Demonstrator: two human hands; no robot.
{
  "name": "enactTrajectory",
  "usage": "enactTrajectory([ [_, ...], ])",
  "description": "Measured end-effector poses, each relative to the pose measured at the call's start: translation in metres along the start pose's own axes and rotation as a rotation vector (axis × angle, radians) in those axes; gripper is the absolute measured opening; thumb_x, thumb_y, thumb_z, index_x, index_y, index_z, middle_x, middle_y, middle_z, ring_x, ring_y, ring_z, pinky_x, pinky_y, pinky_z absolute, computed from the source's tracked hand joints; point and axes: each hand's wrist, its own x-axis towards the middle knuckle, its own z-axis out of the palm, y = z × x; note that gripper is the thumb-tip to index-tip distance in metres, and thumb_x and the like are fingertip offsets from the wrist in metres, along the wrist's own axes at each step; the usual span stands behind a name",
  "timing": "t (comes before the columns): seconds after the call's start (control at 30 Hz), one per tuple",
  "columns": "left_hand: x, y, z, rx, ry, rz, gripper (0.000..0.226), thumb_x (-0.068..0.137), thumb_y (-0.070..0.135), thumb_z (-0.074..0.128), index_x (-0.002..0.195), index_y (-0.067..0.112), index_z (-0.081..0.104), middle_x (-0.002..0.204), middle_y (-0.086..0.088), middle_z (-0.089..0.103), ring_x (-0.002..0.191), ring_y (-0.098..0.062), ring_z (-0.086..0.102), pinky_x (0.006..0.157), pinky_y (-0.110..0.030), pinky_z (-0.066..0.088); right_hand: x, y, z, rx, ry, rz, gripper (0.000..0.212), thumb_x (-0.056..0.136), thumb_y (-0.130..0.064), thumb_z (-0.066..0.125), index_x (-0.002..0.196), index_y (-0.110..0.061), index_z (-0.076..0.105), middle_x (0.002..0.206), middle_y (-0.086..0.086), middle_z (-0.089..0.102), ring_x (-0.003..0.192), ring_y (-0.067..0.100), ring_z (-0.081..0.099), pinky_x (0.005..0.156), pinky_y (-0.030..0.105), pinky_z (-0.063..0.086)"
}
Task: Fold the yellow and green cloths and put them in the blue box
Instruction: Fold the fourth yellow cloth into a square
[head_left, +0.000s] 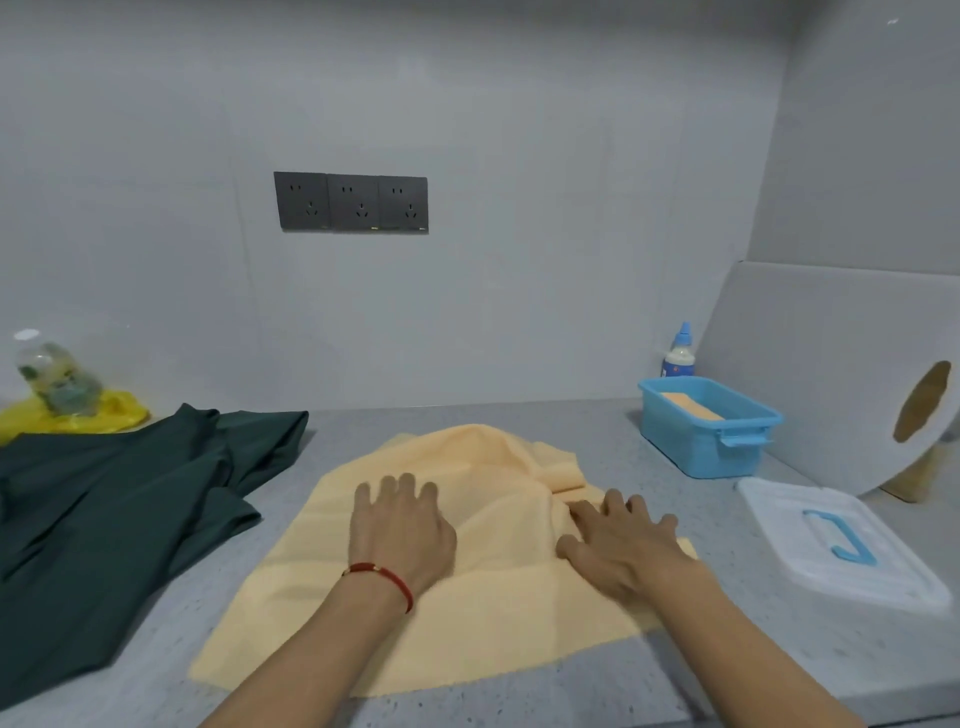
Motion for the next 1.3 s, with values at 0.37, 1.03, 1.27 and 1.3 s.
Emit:
enactTrajectory([
  [0.37, 0.000, 0.013, 0.032, -0.099, -0.364, 0.013, 0.062, 0.094, 0.064, 0.010, 0.155, 0.055, -0.003, 0.169, 0.008, -0.002, 0.155, -0.025, -0.004, 0.115, -0.066, -0.001, 0.029, -0.022, -0.008, -0.296, -0.046, 0.385, 0.064, 0.101, -0.045, 0.016, 0.150, -0.013, 0.044, 0.147, 0.016, 0.039, 0.130, 0.038, 0.041, 0.108, 0.071, 0.025],
  [1.03, 0.020, -0.012, 0.044, -0.137, -0.373, -0.015, 0.078, 0.074, 0.090, 0.008, 0.147, 0.067, -0.007, 0.169, 0.011, -0.012, 0.155, -0.029, -0.017, 0.109, -0.072, -0.016, 0.013, -0.024, 0.019, 0.052, 0.071, -0.120, 0.073, 0.097, -0.069, 0.013, 0.161, -0.036, 0.005, 0.170, 0.009, -0.011, 0.155, 0.036, -0.017, 0.116, 0.069, -0.013],
  [1.27, 0.014, -0.011, 0.043, -0.150, -0.367, -0.114, 0.079, 0.077, 0.087, 0.008, 0.151, 0.062, -0.002, 0.170, 0.008, -0.008, 0.155, -0.031, -0.014, 0.108, -0.075, -0.012, -0.011, -0.018, 0.032, 0.080, -0.028, -0.217, 0.074, 0.098, -0.074, 0.015, 0.162, -0.040, -0.002, 0.171, 0.006, -0.011, 0.155, 0.031, -0.018, 0.119, 0.063, -0.015],
  [1.3, 0.012, -0.011, 0.037, -0.159, -0.367, -0.125, 0.077, 0.080, 0.085, 0.011, 0.152, 0.061, 0.003, 0.170, 0.007, -0.005, 0.155, -0.031, -0.012, 0.108, -0.075, -0.011, -0.014, -0.018, 0.027, 0.100, -0.012, -0.260, 0.072, 0.099, -0.071, 0.019, 0.162, -0.039, 0.003, 0.171, 0.004, -0.007, 0.156, 0.029, -0.015, 0.120, 0.063, -0.014],
])
